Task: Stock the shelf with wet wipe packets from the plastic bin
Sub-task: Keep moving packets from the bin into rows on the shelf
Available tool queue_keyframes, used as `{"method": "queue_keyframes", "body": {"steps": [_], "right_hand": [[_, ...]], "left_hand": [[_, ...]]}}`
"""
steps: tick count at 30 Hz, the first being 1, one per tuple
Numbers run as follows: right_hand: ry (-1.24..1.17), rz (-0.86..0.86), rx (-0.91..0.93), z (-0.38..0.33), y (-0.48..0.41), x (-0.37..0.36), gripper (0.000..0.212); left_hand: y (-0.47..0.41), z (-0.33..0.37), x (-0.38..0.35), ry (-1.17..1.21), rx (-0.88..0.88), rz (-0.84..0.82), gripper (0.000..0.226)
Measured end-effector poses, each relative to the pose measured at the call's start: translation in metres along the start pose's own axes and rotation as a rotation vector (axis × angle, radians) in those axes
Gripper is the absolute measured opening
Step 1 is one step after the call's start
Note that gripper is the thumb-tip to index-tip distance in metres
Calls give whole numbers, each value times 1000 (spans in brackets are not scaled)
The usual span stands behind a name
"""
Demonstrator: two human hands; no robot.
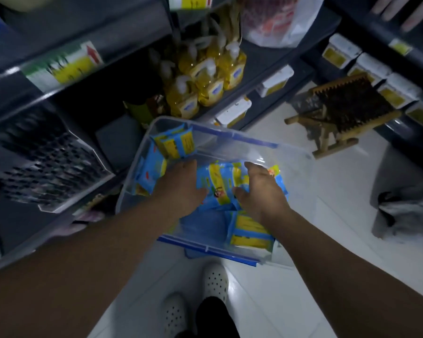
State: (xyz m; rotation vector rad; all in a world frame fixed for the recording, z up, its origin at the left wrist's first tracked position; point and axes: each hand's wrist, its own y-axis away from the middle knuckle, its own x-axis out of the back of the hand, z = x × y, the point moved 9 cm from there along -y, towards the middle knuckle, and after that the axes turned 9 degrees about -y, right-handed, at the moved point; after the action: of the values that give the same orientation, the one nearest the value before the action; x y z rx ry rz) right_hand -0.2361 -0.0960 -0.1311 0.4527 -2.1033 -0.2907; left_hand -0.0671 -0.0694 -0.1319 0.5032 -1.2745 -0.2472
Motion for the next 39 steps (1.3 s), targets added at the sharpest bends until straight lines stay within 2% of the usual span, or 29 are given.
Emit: {"method": "queue_keyframes", "body": {"steps": [3, 8, 11, 12, 16, 20, 22, 23, 25, 26, 28, 31, 33, 37, 39], "right_hand": [[-8, -10, -34, 22, -20, -25, 70], [-66, -26, -90, 50, -54, -57, 69], [-8, 16, -100, 59, -67, -66, 62], [11, 37, -102, 60, -70, -67, 60], [-14, 28, -148, 65, -85, -74, 65], [-151, 14, -233, 70, -96, -74, 78], [-289, 19, -329, 75, -101, -73, 68], [-384, 3, -385, 76, -101, -75, 54], [-473, -59, -439, 73, -101, -84, 29], [-430, -97, -428, 71, -101, -87, 26], [-340, -142, -383, 68, -104, -92, 31], [-315, -126, -341, 66, -108, -92, 35], [-345, -114, -325, 68, -109, -90, 36], [-733, -108, -452, 81, -102, -93, 46], [-826, -130, -462, 77, -98, -90, 47]], "left_hand": [[-28, -3, -37, 75, 31, -26, 61], [-65, -12, -96, 224, 143, -165, 60], [-77, -14, -117, 316, 201, -163, 48], [-81, -13, -122, 327, 217, -151, 53], [-92, -10, -131, 380, 302, -71, 95], [-97, -14, -135, 439, 362, -7, 103], [-97, -16, -139, 667, 411, 18, 99], [-96, -17, -143, 760, 446, 1, 95], [-95, -16, -148, 905, 497, -63, 76], [-94, -14, -150, 971, 513, -103, 63], [-92, -11, -149, 1001, 549, -157, 44], [-89, -10, -147, 1075, 586, -180, 30], [-87, -12, -148, 1144, 596, -166, 32], [-83, -4, -141, 1254, 532, -236, 32], [-83, -1, -129, 1287, 471, -248, 32]]}}
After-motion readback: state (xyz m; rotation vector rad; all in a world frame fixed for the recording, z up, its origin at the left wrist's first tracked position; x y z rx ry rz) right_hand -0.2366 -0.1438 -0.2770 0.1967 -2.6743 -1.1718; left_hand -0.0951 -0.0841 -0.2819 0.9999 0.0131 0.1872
